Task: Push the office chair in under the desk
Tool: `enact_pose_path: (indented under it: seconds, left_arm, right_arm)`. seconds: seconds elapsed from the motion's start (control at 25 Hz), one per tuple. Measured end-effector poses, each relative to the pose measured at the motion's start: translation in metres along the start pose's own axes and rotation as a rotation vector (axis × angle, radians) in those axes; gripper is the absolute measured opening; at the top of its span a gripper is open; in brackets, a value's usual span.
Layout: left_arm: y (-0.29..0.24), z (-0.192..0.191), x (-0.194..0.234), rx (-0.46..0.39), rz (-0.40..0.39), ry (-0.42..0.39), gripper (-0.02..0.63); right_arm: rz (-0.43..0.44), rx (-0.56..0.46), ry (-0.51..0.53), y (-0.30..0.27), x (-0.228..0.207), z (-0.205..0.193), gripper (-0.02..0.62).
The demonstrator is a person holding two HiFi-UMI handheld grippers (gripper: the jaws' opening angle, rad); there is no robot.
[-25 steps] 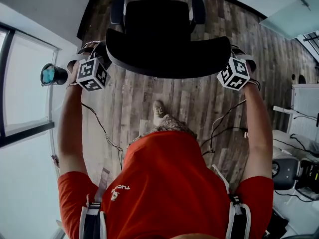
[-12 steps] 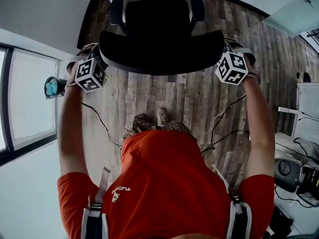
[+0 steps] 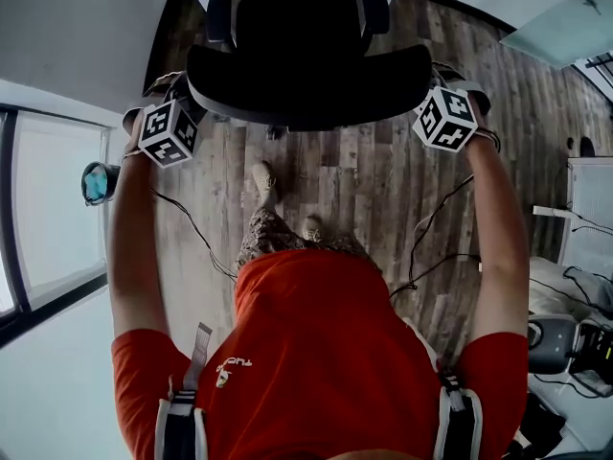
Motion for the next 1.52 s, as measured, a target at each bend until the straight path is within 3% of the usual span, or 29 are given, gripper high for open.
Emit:
enact_pose_path:
  seconds: [1.0,1.52]
  left_arm:
    - [-0.072,-0.09,0.2,-0.061,-0.002,-0.089,0.127]
    - [-0.104,-0.107,0.276,-0.082,0.006,-0.116,0.127]
  right_arm:
    - [-0.009,0.094,-0.079,-0.141,-0.142,0.023,0.14]
    - [-0.015,0.113,-0.098,-0.193,-0.204,0.014,0.141]
Point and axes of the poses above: the fingertips, and each gripper's own axes: y backward along the fingers, x to its left, z out of its top, the point moved 9 cm from there along y, backward along the fingers, and after that the axes turned 9 degrees about -z, right-handed, at the moved point
